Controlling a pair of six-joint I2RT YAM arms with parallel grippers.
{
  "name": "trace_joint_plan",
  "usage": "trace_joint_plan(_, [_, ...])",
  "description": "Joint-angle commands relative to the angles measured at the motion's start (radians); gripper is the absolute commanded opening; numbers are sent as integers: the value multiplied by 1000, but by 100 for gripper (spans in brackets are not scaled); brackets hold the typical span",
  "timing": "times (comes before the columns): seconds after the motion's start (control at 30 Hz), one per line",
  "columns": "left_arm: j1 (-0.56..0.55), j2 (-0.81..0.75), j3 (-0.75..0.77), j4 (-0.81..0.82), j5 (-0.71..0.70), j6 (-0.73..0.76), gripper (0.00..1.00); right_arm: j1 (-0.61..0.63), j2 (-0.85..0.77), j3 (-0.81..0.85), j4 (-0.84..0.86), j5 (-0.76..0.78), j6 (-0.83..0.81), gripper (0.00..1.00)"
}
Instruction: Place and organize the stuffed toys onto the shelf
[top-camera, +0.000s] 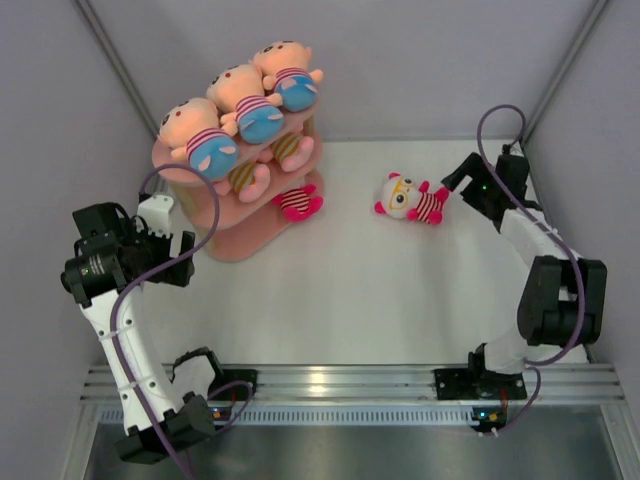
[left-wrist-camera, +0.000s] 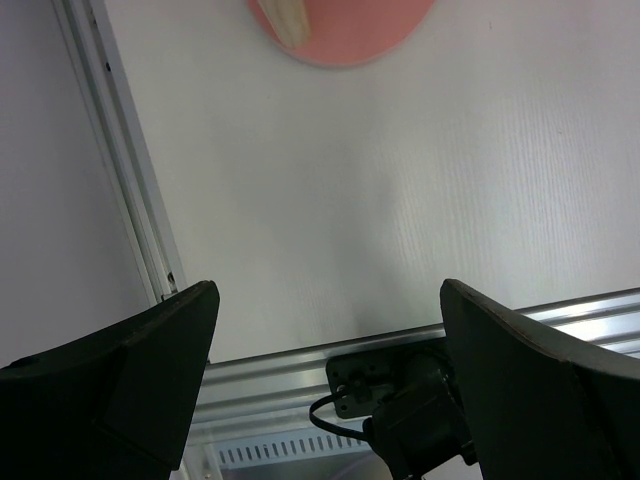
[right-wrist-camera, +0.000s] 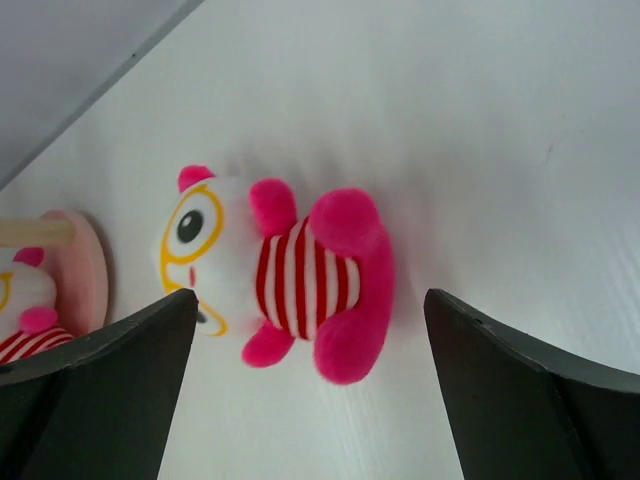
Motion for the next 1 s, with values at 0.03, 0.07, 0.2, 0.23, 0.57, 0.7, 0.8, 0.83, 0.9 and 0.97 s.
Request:
trace_joint_plan(0.03, [-1, -3, 12, -42, 13, 13, 99, -101, 155, 139, -82, -299, -189, 96])
trace_joint_plan(0.07, [1, -1, 12, -42, 6, 12, 99, -103, 209, 154, -83, -332, -200, 96])
trace_joint_plan(0.2, [1, 11, 17, -42, -11, 10, 99, -104, 309, 147, 0, -382, -171, 96])
trace_joint_plan(0.23, [-1, 16, 20, -42, -8, 8, 99, -103, 353, 142, 70, -400, -156, 97])
trace_joint_plan(0.57, [1, 32, 17, -31, -10, -13, 99, -72, 481, 65, 445, -495, 68, 42])
trace_joint_plan(0.7, [2, 29, 17, -28, -7, -15, 99, -72, 409, -19, 480, -463, 90, 0])
trace_joint_plan(0.8, [1, 23, 8, -26, -1, -13, 98, -54, 265, -123, 471, -426, 148, 0])
trace_joint_plan(0.83, [1, 23, 6, -22, 1, -15, 99, -16, 159, -155, 459, -405, 159, 0])
trace_joint_plan(0.9, [1, 23, 1, -15, 9, -18, 99, 67, 42, -243, 384, -278, 185, 0])
trace_joint_plan(0.97, [1, 22, 1, -14, 18, -18, 99, 233, -122, -327, 327, -56, 276, 0])
